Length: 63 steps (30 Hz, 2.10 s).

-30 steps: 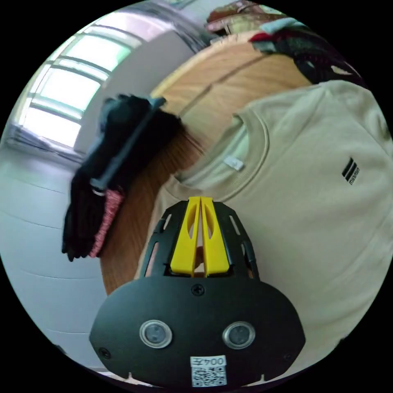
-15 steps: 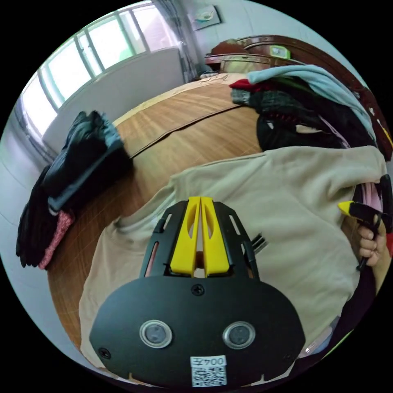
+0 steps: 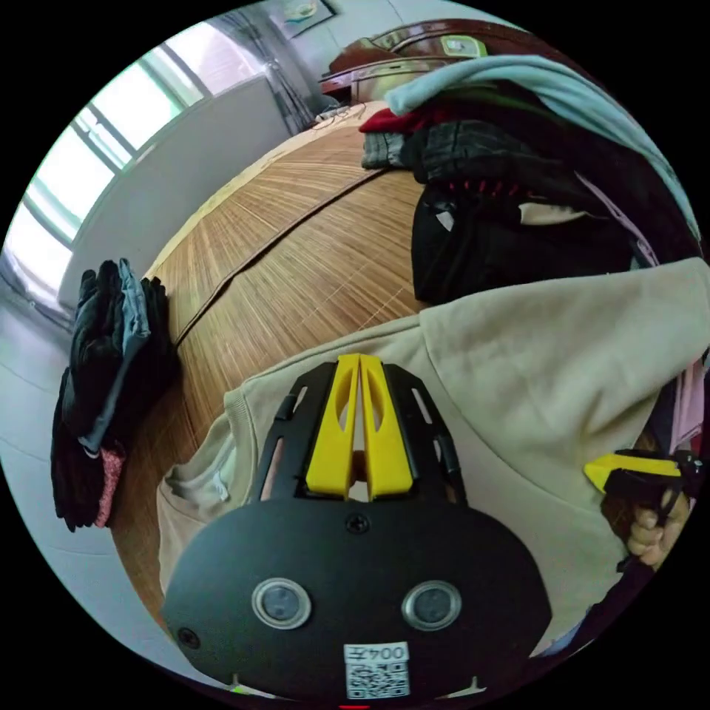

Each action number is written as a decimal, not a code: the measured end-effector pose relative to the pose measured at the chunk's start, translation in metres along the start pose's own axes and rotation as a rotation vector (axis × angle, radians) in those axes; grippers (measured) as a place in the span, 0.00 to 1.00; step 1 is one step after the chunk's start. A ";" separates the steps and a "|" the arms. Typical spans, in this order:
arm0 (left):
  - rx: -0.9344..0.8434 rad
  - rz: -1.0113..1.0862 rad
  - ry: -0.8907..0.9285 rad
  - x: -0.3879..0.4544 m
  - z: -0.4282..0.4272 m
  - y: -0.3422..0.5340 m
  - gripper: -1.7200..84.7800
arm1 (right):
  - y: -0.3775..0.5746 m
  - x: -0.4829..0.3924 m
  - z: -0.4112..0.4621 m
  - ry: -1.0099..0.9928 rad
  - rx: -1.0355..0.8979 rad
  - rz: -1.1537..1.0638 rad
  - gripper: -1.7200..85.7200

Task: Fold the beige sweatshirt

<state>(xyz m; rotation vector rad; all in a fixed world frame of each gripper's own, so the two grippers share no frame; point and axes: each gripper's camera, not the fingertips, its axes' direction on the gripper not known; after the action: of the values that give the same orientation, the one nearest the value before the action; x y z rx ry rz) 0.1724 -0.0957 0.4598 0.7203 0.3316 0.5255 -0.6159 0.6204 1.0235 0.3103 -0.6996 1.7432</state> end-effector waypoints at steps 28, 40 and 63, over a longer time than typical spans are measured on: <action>-0.076 -0.532 0.232 0.046 -0.121 0.537 0.02 | 0.134 -0.030 0.029 0.083 -0.159 -0.170 0.06; 0.338 -1.034 0.603 -0.020 -0.123 0.741 0.02 | 0.195 0.076 -0.203 0.208 0.672 0.039 0.14; 0.304 -1.048 0.690 -0.022 -0.064 0.801 0.02 | 0.057 -0.084 -0.328 0.338 0.190 -0.556 0.07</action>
<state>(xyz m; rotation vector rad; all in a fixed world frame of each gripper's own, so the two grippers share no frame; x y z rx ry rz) -0.1463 0.4326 0.9757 0.5358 1.3600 -0.3146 -0.5961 0.7426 0.7033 0.2962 -0.1732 1.2820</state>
